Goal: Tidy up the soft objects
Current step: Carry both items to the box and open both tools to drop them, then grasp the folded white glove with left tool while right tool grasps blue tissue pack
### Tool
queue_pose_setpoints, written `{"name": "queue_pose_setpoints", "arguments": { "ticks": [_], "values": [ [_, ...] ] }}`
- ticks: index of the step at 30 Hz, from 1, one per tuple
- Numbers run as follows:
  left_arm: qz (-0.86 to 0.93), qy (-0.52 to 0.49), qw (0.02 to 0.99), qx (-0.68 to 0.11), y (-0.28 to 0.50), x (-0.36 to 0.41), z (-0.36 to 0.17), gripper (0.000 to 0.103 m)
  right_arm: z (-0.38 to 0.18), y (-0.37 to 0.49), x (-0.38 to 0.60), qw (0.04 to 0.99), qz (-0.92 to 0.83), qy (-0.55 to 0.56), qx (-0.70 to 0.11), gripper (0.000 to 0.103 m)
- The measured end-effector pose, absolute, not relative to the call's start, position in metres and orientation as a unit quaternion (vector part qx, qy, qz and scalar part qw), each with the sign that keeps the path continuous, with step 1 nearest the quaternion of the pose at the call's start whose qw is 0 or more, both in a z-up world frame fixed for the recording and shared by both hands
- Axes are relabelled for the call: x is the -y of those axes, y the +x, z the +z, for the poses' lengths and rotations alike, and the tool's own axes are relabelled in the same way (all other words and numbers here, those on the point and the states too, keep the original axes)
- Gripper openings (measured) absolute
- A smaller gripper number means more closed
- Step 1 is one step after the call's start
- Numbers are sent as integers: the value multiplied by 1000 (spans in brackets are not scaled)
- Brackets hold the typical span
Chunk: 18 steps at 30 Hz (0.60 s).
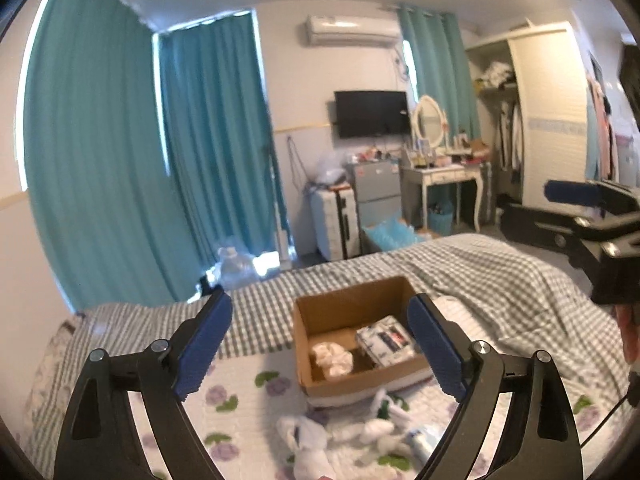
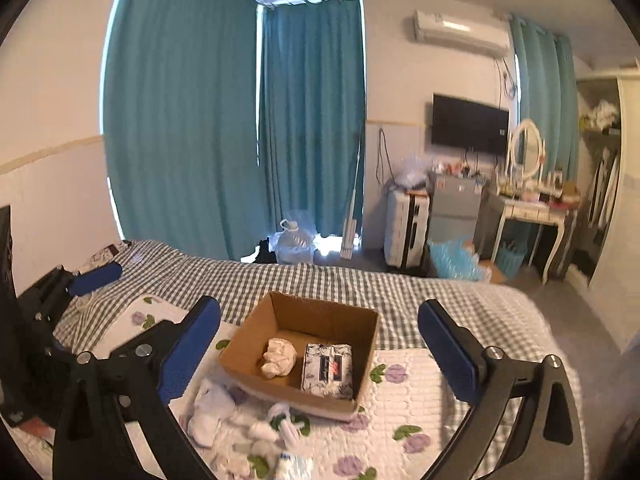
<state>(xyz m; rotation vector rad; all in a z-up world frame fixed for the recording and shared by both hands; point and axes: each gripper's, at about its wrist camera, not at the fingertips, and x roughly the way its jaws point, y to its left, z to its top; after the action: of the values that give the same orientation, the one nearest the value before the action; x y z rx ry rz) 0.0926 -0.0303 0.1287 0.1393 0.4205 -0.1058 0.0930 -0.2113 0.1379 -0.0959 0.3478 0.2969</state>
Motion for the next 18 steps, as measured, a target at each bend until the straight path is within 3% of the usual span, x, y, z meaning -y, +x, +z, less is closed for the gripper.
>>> {"name": "queue_pose_setpoints", "arguments": {
  "ticks": [6,18],
  "values": [
    [-26,51,971,-230,66,24,100,91,107,55,215,968,148,-58,-192,101],
    [20,-27,929,-368,77,11,-54,91,-60,112,207,922,133,-56,-360,101]
  ]
}}
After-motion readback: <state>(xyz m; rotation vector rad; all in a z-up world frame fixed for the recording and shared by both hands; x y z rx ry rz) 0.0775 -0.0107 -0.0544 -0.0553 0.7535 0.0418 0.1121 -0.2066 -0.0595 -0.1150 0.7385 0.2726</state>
